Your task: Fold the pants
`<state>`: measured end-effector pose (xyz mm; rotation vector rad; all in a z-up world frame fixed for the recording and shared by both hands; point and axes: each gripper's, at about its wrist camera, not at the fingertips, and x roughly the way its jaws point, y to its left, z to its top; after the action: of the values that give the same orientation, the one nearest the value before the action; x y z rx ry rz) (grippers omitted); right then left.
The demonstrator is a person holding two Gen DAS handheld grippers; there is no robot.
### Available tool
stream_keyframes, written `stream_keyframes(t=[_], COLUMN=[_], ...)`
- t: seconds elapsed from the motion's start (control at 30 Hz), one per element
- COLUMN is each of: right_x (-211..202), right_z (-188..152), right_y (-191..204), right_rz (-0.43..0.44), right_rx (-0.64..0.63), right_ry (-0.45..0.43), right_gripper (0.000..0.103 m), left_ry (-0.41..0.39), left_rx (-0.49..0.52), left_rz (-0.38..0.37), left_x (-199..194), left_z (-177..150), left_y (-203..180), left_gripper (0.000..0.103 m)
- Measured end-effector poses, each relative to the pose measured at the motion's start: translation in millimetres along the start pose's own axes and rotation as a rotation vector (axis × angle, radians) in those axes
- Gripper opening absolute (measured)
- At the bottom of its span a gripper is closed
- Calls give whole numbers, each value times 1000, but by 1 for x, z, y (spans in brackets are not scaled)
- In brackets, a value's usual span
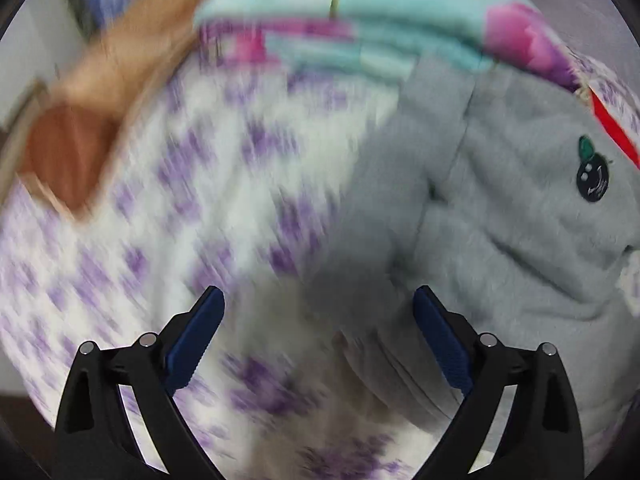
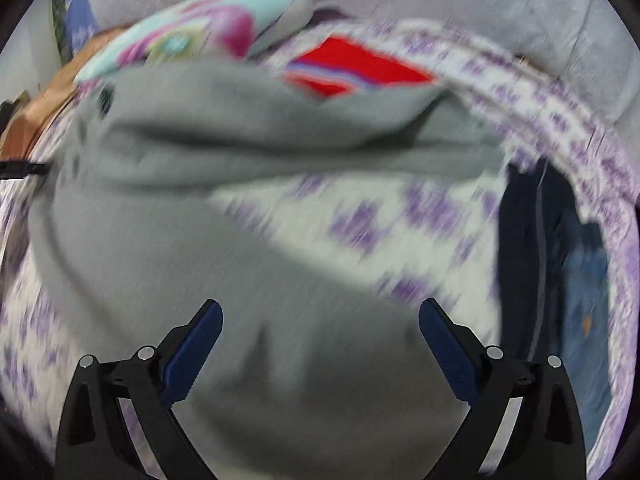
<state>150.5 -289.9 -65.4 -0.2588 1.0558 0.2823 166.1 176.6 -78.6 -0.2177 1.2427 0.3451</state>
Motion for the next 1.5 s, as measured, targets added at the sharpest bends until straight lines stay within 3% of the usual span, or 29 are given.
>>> stream_keyframes(t=[0.07, 0.1, 0.13, 0.17, 0.27, 0.33, 0.4, 0.47, 0.57, 0.67, 0.8, 0.87, 0.93, 1.0, 1.03, 1.13, 1.27, 1.3, 1.33, 1.4, 1.43, 1.5], right_x=[-3, -6, -10, -11, -23, -24, -30, -33, -39, -34, 7, 18, 17, 2, -14, -58, -89, -87, -82, -66, -62, -62], right_z=[-12, -18, -22, -24, -39, -52, -70, -83, -89, -89, -84, -76, -68, -63, -61, -62, -80, -86, -95, -112, -117, -121], right_y=[12, 17, 22, 23, 25, 21, 15, 17, 45, 73, 85, 83, 74, 73, 70, 65, 85, 92, 99, 111, 111, 100], right_rz=[3, 7, 13, 15, 23, 13, -11, -28, -79, -129, -155, -99, 38, 45, 84, 218, 334, 351, 370, 362, 341, 394], right_rx=[8, 12, 25, 37, 100, 143, 219, 237, 37, -152, -253, -219, -144, -128, -114, -79, -169, -186, -191, -181, -159, -59], right_ry=[16, 19, 19, 19, 18, 53, 73, 60, 10, -51, 23, 52, 86, 69, 49, 8, 22, 50, 85, 151, 158, 146], right_gripper=[99, 99, 99, 99, 99, 99, 99, 99, 99, 99, 98, 87, 30, 14, 12, 12, 14, 23, 45, 74, 75, 75], left_ry=[66, 94, 123, 142, 142, 125, 85, 15, -39, -61, -71, -79, -95, -129, -151, -223, -275, -265, -241, -169, -137, -27], left_rx=[-56, -73, -91, -115, -105, -92, -65, -16, -11, -61, -112, -129, -140, -152, -154, -174, -203, -221, -239, -257, -264, -302], left_rz=[-94, -144, -193, -202, -137, -137, -155, -113, -106, -153, -176, -184, -191, -206, -207, -216, -210, -198, -177, -121, -110, -64], left_x=[10, 14, 18, 23, 32, 25, 7, -18, -49, -70, -67, -70, -74, -89, -97, -131, -171, -174, -170, -152, -143, -113], left_z=[-4, -4, -3, -1, 5, 11, 14, 11, 0, -9, -17, -22, -25, -32, -35, -48, -81, -94, -107, -130, -137, -158], left_y=[-2, -6, -10, -16, -29, -30, -29, -32, -29, -24, -22, -19, -19, -16, -13, 4, 42, 54, 66, 86, 92, 110], left_gripper=[80, 66, 60, 61, 60, 19, 16, 16, 16, 16, 16, 16, 16, 16, 16, 16, 16, 16, 16, 18, 22, 24])
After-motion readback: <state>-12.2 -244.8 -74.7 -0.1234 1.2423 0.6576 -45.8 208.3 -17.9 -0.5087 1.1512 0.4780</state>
